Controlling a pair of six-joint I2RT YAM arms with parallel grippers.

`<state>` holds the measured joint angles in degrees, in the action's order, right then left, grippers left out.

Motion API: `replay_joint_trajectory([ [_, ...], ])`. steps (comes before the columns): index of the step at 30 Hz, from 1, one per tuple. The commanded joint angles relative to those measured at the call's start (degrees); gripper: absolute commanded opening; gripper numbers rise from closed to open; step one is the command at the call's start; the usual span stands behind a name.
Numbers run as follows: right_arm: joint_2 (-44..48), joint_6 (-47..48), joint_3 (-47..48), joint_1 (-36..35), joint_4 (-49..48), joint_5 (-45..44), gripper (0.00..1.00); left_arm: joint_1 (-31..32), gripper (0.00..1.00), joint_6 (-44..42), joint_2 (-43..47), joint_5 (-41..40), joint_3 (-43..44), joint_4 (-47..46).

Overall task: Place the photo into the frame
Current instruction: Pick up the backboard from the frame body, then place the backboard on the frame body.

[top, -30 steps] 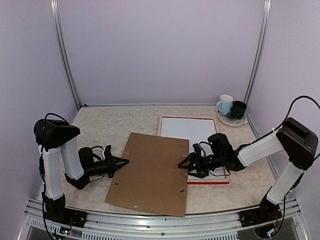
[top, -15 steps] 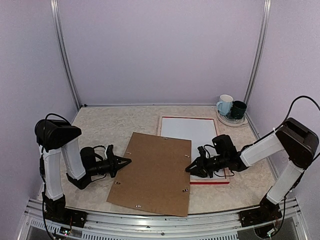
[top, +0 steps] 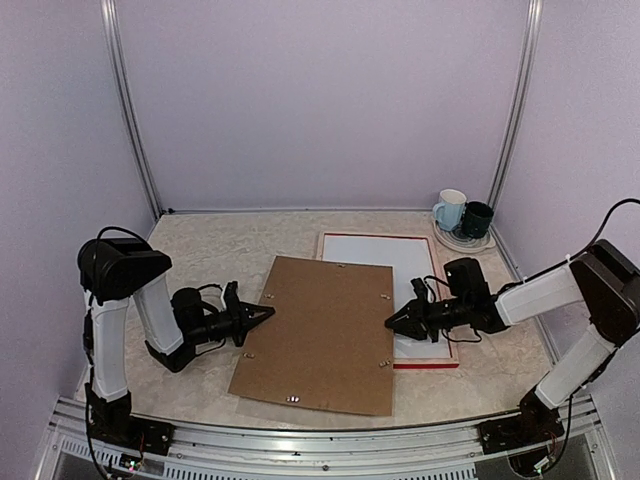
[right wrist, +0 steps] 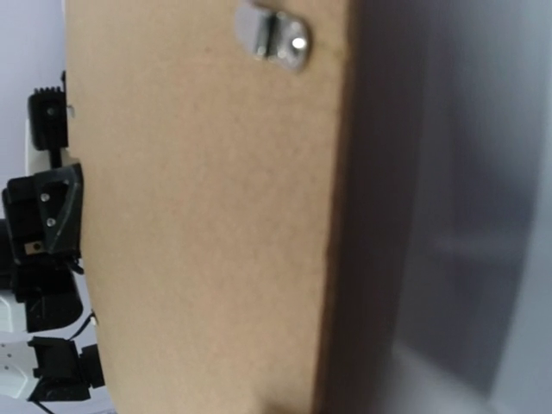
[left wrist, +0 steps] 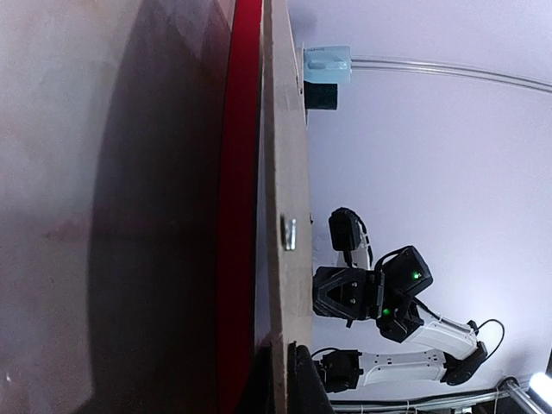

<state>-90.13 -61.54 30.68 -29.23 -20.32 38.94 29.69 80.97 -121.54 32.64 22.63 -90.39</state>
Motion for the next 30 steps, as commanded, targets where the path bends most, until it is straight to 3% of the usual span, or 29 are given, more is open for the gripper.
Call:
replay_joint_trajectory([
  [1, 3.67, 3.05, 1.82, 2.90, -4.27, 5.64, 0.15, 1.98, 0.00, -2.35, -2.93, 0.28, 2.04, -15.32],
  [6, 4.04, 6.23, 3.54, 6.27, -0.98, 6.92, 0.15, 3.00, 0.00, -3.54, -3.67, -0.11, 6.45, -10.26],
  [12, 3.07, 10.06, 6.39, 9.33, 3.23, 8.57, 0.15, 4.67, 0.00, -11.16, 0.23, -1.53, 12.22, 6.60],
  [17, 1.62, 11.40, 7.57, 12.40, 4.09, 10.09, 0.15, 5.17, 0.00, -13.73, 1.05, -1.61, 16.98, 14.28],
  [30, -1.94, 13.08, 9.75, 18.02, 4.47, 13.37, 0.16, 6.90, 0.00, -17.55, -2.76, -3.58, 25.27, 24.99],
])
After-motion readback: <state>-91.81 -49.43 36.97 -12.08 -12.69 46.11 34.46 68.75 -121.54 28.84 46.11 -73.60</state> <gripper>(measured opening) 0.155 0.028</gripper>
